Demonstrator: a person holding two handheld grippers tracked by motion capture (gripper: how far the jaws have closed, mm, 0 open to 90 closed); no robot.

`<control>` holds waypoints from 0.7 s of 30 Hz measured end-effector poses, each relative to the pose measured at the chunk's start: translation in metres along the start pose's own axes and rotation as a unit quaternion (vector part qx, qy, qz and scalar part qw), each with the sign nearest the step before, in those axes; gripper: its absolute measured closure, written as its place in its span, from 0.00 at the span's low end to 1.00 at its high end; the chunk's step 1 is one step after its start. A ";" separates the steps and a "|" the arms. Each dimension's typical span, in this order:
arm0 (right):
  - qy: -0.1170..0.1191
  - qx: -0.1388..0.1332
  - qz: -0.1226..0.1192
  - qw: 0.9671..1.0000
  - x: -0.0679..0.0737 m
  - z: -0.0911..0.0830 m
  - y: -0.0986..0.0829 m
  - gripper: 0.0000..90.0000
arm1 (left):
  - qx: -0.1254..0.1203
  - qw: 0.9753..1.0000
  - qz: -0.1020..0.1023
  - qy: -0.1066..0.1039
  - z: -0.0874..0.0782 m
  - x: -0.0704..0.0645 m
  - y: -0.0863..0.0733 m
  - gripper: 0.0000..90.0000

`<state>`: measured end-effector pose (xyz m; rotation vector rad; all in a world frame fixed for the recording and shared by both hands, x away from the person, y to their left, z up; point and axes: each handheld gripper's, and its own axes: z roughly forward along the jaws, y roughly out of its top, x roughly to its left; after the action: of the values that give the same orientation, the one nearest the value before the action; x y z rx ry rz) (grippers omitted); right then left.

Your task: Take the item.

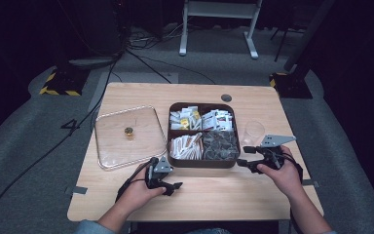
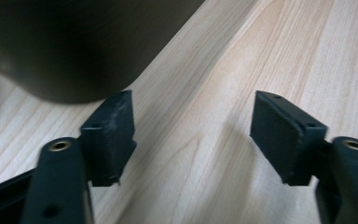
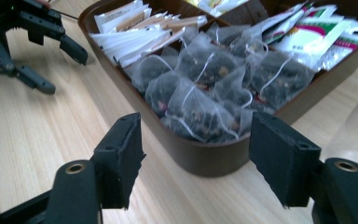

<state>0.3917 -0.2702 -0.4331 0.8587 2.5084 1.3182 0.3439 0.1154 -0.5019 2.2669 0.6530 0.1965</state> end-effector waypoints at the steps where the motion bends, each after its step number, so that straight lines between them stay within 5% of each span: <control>1: -0.002 -0.003 0.001 1.000 0.000 0.001 0.002 0.39 | 0.004 1.000 0.008 0.003 0.000 -0.001 0.001 0.30; 8: -0.021 -0.018 -0.001 1.000 0.000 0.005 0.016 0.40 | 0.014 1.000 0.024 -0.002 0.004 -0.004 0.002 0.17; 21: -0.033 0.038 -0.038 0.998 0.000 0.033 0.048 0.55 | 0.018 0.999 0.026 -0.004 0.006 -0.002 0.004 0.12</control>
<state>0.4247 -0.2264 -0.4140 0.7995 2.5278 1.1571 0.3455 0.1084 -0.5036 2.3199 0.5988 0.2006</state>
